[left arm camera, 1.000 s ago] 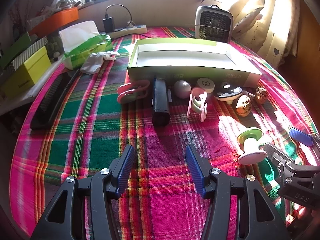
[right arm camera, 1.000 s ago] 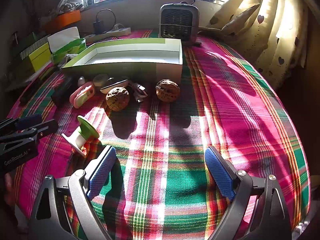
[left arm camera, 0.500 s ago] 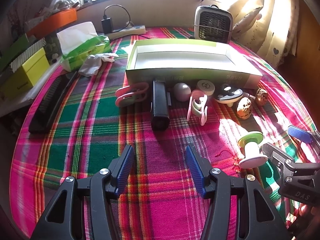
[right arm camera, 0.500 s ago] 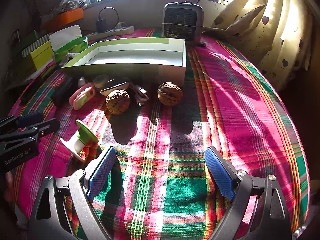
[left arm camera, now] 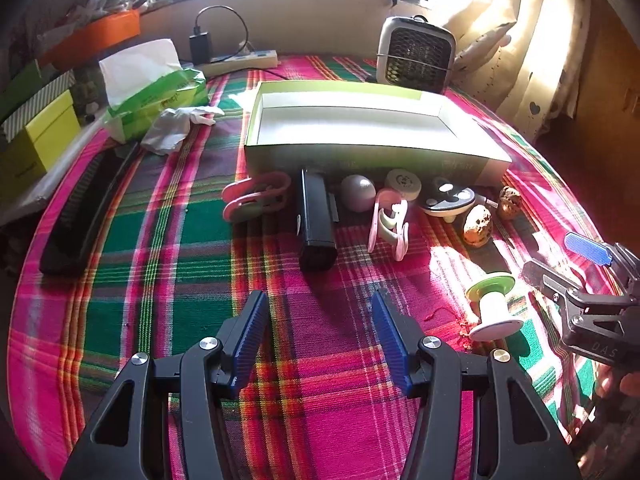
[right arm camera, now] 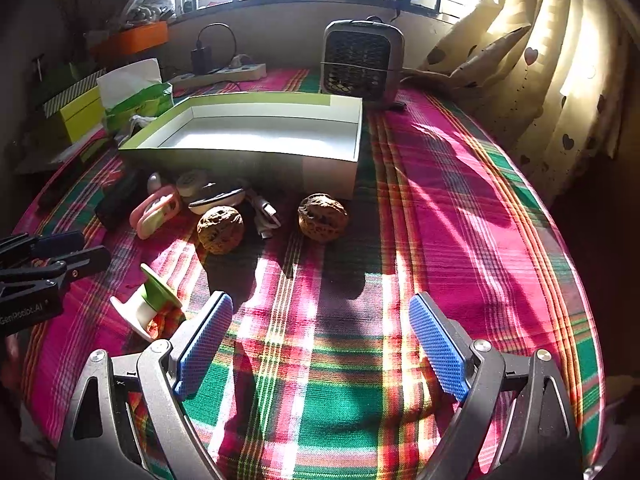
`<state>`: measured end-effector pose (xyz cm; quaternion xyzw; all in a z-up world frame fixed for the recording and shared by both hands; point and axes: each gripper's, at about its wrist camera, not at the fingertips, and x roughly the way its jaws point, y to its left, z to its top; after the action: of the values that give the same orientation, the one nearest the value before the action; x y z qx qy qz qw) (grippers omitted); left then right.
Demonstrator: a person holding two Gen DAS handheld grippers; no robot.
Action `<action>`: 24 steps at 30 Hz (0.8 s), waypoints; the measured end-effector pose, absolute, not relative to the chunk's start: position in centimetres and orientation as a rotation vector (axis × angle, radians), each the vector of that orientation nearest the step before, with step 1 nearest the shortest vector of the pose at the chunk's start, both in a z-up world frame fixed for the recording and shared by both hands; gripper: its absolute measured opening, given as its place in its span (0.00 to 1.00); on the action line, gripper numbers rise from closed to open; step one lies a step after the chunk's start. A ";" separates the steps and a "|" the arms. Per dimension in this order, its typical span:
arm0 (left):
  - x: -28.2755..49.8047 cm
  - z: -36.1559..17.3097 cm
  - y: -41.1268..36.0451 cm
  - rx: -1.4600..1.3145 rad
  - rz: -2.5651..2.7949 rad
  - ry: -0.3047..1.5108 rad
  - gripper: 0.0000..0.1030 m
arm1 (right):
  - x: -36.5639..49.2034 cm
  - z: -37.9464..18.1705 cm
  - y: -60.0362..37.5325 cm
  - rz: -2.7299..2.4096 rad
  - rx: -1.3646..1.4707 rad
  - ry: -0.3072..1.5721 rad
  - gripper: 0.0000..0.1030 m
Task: Organize objects
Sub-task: 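Move the left tool toward the black flashlight while the right tool approaches a walnut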
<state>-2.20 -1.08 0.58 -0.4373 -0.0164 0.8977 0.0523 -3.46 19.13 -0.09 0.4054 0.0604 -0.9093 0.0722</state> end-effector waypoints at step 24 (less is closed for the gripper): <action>-5.3 1.2 -2.3 -1.343 2.694 -0.081 0.50 | -6.9 5.9 20.9 -2.783 1.024 0.154 0.84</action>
<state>-5.30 -2.33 1.20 -0.4450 -0.0269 0.8927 0.0650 -6.91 20.91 5.88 0.3435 0.0516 -0.9338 0.0860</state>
